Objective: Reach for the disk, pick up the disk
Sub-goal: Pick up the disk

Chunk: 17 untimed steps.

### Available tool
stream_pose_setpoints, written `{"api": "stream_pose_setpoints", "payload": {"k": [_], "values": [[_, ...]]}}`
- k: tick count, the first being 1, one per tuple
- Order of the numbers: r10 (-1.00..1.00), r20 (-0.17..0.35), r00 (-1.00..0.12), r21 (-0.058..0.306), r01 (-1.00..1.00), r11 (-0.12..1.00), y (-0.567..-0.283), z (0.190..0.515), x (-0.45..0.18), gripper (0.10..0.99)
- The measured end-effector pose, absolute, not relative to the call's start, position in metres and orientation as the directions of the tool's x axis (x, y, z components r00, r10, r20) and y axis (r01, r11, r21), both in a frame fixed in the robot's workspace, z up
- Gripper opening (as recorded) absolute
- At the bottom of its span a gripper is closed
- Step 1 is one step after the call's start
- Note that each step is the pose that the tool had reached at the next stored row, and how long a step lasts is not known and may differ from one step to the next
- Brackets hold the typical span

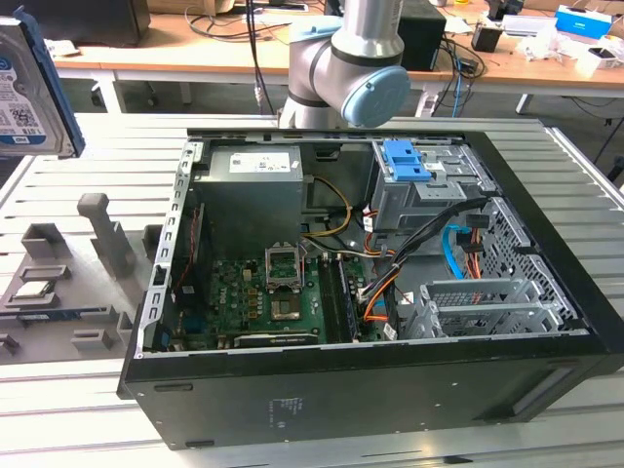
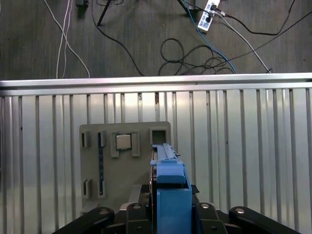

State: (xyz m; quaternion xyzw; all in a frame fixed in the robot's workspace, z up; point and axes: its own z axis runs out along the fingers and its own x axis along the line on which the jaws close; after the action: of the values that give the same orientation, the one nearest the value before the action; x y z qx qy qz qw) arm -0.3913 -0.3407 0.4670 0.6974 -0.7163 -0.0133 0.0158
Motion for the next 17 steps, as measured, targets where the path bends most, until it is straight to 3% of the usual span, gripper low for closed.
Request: {"api": "stream_pose_setpoints", "payload": {"k": [17], "values": [[-1.000, 0.004, -0.027, 0.042, -0.999, 0.027, -0.341, 0.502, -0.389, 0.365]]}}
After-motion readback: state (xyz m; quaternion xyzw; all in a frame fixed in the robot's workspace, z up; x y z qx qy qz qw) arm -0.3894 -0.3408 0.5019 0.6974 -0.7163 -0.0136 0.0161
